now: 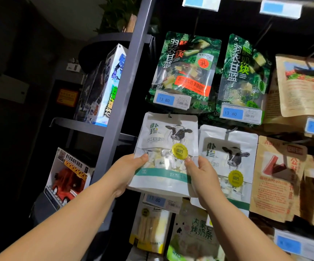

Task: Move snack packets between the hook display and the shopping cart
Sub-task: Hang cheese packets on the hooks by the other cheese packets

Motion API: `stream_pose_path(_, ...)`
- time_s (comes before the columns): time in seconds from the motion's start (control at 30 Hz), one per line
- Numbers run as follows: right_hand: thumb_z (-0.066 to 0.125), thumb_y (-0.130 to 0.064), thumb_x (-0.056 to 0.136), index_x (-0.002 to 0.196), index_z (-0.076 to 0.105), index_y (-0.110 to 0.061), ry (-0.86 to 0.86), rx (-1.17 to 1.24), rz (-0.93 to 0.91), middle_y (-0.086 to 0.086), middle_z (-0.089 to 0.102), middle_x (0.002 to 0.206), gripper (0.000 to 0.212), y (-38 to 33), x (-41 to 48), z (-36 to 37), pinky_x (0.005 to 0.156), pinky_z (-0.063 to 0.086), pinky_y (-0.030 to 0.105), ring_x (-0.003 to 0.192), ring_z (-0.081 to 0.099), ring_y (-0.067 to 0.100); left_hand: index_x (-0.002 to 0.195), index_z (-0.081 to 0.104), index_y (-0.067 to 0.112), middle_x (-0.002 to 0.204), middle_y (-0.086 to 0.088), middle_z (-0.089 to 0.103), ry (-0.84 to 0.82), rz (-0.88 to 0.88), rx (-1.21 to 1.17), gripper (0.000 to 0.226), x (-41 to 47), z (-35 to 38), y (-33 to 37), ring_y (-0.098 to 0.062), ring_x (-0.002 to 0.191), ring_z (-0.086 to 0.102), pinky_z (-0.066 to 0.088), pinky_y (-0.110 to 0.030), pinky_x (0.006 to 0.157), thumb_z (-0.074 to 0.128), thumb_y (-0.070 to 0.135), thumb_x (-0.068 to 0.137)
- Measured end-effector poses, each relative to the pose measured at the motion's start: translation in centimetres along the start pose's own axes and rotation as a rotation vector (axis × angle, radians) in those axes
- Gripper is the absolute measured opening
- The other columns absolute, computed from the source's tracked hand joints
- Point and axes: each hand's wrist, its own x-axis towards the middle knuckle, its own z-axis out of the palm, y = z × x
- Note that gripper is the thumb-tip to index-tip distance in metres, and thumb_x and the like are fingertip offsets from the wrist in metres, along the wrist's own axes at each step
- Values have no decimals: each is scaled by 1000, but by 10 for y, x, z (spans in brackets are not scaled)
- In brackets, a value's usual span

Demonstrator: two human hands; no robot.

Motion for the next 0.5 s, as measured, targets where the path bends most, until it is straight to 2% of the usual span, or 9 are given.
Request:
stream_pose_path(0.1,51,-34,99,81,44,-10,-6,-18,69,4,42,77,31,-1,10,2,63,30,33,72,40,20,101,67,11,93,-10,74,45,-4,28,22,10,1,4,-21,77,69,53,-28,64,53,28,97)
stream_pose_path(0.27,49,-39,99,92,49,-12,-34,-109,178,2,54,87,28,-4,30,5,65,37,31,83,50,21,98,64,12,88,-8,72,99,-39,64,17,31,3,10,-18,68,66,50,-21,49,54,25,98)
stream_pose_path(0.33,51,-40,98,100,54,-10,-62,-150,213,9,61,98,30,-1,37,8,73,42,35,90,56,26,101,64,11,88,-8,71,106,-82,56,17,38,2,7,-19,71,66,52,-25,53,53,24,98)
stream_pose_path(0.4,51,-40,98,102,56,-10,-81,-184,239,11,63,98,30,4,39,12,78,48,40,90,59,29,105,63,9,90,-9,71,123,-105,73,20,46,-1,0,-21,76,66,53,-30,61,53,24,98)
stream_pose_path(0.5,51,-35,98,103,58,-8,-83,-234,253,11,64,95,28,10,42,18,77,51,41,86,60,28,108,62,8,94,-9,70,165,-97,106,23,54,-3,-11,-21,77,65,52,-29,63,52,27,98)
